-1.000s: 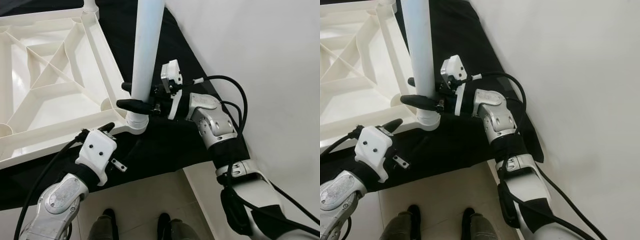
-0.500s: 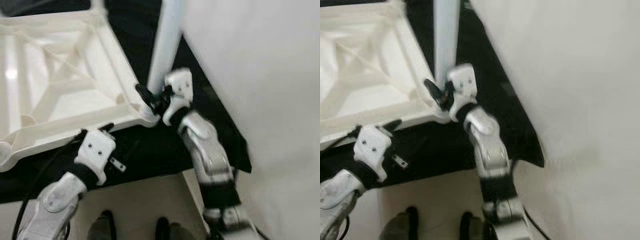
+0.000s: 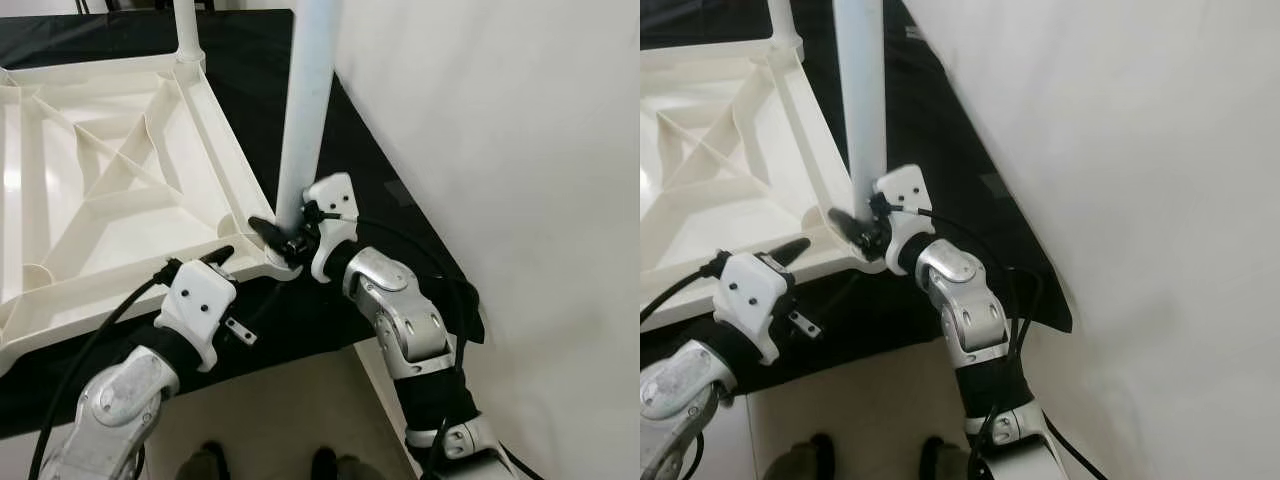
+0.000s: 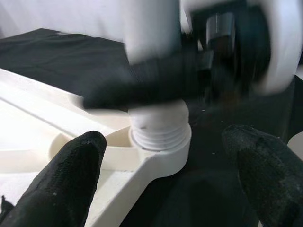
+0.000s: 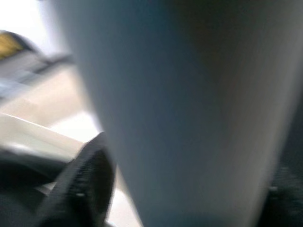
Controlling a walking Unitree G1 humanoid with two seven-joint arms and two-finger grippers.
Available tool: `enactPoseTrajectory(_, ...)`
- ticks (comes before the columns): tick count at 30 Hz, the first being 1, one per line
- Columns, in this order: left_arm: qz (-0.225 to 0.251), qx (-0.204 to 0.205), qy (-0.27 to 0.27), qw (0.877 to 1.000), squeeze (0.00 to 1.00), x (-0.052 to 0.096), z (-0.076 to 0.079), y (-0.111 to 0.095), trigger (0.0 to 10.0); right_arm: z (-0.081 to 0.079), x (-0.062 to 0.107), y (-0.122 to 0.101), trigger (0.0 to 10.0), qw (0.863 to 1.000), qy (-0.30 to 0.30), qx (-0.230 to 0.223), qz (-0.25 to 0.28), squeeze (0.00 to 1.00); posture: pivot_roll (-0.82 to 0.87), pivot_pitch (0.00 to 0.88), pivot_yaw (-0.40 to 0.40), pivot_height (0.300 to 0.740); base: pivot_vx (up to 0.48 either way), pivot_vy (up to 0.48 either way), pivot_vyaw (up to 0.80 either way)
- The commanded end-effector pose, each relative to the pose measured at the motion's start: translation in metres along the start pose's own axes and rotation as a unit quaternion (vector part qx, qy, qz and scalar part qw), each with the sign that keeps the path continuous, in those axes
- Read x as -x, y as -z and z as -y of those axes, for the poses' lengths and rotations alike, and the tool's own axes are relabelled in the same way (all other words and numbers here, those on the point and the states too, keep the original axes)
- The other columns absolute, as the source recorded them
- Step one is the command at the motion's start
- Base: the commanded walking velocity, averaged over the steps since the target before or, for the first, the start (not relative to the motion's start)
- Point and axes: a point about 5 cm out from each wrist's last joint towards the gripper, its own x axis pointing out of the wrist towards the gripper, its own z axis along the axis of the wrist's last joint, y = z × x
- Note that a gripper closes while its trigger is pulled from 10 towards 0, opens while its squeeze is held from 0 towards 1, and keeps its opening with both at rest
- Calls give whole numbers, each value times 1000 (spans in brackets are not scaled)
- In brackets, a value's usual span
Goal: Building children table
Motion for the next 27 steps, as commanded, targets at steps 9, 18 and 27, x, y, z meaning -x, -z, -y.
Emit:
enactPoseTrajectory(9,-3,5,2,1000,0,2,2,2,10000,2,-6,-40,10000,943,-314,103,31,0,183,245,-149,740,0,0,0)
enactPoseTrajectory(18,-6,3,-5,1000,0,5,2,1,10000,14,-22,-45,0,933,-346,100,14,0,196,264,-159,740,0,0,0)
enactPoseTrajectory(27,-5,5,-2,1000,0,5,4,-1,10000,23,-17,-30,0,936,-342,88,-10,0,162,275,-169,740,0,0,0)
